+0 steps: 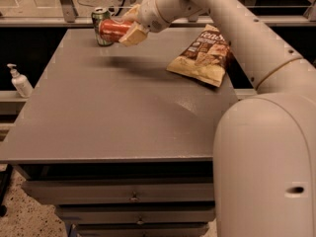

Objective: Move coke can near green can

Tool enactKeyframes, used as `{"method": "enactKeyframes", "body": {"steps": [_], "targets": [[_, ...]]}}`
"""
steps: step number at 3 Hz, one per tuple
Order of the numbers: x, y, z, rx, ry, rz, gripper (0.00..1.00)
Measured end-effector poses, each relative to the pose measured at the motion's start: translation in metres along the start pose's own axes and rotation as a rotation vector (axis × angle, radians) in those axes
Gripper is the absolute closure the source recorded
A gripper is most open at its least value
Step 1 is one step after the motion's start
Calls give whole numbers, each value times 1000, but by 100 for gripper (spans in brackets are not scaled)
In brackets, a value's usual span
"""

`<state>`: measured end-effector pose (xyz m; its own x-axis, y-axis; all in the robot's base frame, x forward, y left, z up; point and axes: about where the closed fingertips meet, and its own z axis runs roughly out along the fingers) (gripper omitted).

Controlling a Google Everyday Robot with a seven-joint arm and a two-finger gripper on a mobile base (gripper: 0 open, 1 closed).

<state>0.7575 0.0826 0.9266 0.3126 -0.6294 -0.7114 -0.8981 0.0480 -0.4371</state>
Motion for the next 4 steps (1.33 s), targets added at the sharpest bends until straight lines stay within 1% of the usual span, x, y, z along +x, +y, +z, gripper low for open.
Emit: {"method": "enactKeyframes", "body": {"steps": [1,2,3,4], "targets": [[-5,-14,-8,19,-21,-9,100],[-6,0,13,-37,-27,-32,100],[-5,22,42,-128,-34,-68,100],[-5,39,66,-199,-44,-118,100]]}}
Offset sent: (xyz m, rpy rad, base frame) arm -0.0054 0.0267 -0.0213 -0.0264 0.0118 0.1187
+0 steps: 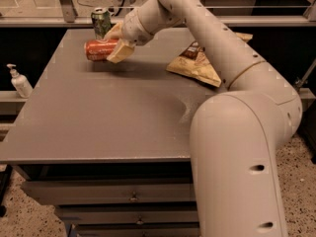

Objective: Move coke can near green can

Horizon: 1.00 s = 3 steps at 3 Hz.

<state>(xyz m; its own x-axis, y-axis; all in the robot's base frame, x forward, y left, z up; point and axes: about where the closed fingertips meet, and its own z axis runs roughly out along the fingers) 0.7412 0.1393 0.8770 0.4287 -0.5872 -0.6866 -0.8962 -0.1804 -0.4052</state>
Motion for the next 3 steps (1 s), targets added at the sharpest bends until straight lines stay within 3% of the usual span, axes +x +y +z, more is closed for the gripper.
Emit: {"method": "enactKeyframes", "body": {"steps": [2,3], "targets": [[2,-10,19,-23,15,-75,100],[8,-19,19,-16,33,-84,100]]}}
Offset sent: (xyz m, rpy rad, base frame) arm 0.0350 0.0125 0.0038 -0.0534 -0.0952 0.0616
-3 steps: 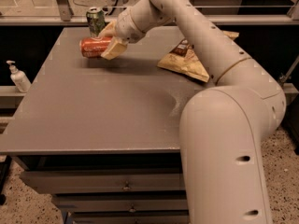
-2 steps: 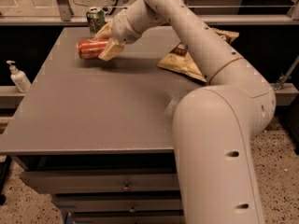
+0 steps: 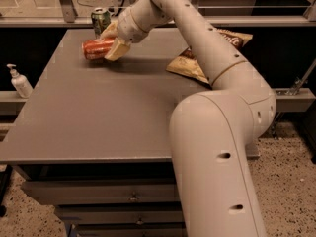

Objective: Move coke can near green can

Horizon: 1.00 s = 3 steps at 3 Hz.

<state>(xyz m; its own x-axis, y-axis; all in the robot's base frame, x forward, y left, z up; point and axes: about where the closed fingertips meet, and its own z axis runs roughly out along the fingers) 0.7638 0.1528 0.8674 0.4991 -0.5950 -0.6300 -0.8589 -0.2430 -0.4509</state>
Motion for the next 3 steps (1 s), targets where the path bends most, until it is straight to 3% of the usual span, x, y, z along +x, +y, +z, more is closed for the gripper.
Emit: {"method": "enactKeyframes", "body": {"steps": [1,2,3], "targets": [[5,-10,-5,23,14,-8,100],[10,-17,-7,37,29,-3,83],[16,-19,-7,44,39,6,59]]}}
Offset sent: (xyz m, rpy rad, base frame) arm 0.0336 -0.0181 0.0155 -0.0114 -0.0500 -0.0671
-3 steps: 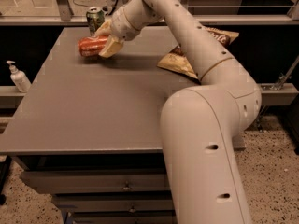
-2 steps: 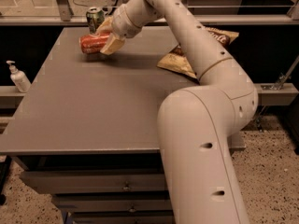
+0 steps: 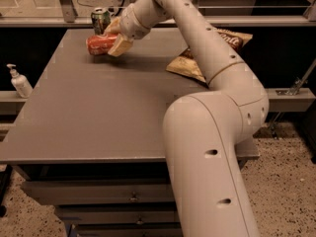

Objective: Move coke can near green can

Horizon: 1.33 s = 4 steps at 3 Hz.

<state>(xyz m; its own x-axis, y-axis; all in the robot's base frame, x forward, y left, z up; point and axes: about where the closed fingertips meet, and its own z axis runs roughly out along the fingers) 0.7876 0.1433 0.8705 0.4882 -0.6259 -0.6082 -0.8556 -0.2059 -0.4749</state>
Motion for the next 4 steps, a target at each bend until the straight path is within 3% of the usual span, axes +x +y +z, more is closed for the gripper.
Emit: {"method": "enactKeyframes", "body": {"steps": [2,3,4], "targets": [[5,-2,5,2,3,9,12],[6,-2,8,-4,-1,13,0],[6,-2,8,-5,-1,13,0]]}}
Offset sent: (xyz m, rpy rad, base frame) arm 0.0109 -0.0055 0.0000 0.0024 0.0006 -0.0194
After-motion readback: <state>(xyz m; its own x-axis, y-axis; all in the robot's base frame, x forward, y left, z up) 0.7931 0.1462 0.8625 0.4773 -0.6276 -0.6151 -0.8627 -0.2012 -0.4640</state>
